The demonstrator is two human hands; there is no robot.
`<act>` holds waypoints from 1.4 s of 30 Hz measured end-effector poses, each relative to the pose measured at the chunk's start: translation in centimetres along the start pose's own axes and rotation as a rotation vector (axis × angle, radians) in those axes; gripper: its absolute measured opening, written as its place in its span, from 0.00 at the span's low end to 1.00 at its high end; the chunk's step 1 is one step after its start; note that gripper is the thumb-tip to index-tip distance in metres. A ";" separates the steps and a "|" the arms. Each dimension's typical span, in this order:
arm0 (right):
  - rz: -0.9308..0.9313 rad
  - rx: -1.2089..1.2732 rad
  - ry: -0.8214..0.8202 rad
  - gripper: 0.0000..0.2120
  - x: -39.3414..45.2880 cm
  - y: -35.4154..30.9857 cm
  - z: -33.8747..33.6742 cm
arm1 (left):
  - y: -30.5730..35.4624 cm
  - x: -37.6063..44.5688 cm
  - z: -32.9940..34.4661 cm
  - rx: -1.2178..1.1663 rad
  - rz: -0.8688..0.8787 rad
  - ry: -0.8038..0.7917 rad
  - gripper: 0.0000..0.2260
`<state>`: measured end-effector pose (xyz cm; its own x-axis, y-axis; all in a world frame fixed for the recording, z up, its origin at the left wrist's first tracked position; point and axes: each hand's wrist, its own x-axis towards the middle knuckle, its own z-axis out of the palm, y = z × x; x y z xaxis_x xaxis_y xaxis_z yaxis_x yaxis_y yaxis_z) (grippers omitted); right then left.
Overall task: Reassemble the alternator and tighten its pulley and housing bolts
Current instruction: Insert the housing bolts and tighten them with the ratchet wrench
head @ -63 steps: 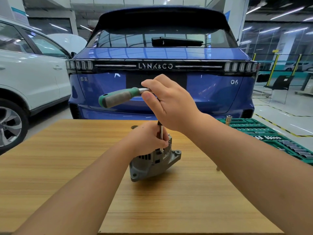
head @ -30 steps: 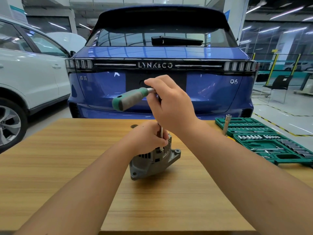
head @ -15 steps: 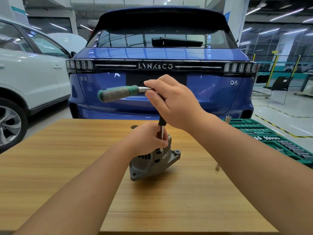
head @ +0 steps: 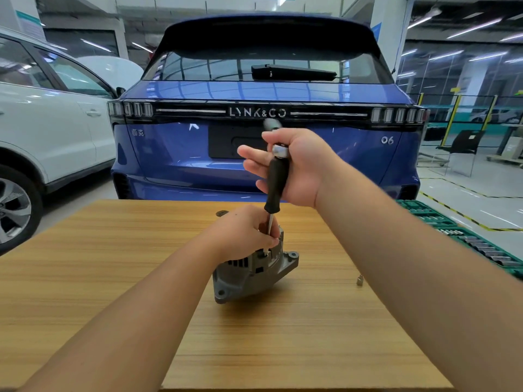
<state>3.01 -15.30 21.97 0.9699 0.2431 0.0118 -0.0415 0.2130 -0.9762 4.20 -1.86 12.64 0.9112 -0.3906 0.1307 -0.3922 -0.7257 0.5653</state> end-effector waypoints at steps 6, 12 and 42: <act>-0.450 0.086 0.137 0.02 0.4 3.4 0.6 | 0.0 0.1 -0.1 0.010 -0.004 -0.027 0.07; -1.029 -0.731 0.350 0.09 0.3 4.3 -0.1 | 0.1 0.1 -0.2 0.009 0.014 -0.026 0.05; 0.052 -0.124 0.022 0.07 0.3 -0.9 1.3 | -0.2 0.1 0.0 -0.007 0.004 -0.009 0.05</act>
<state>3.01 -14.18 23.10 0.9724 0.2295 -0.0434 -0.0636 0.0815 -0.9946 4.40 -1.74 12.52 0.9085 -0.3986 0.1257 -0.3948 -0.7199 0.5709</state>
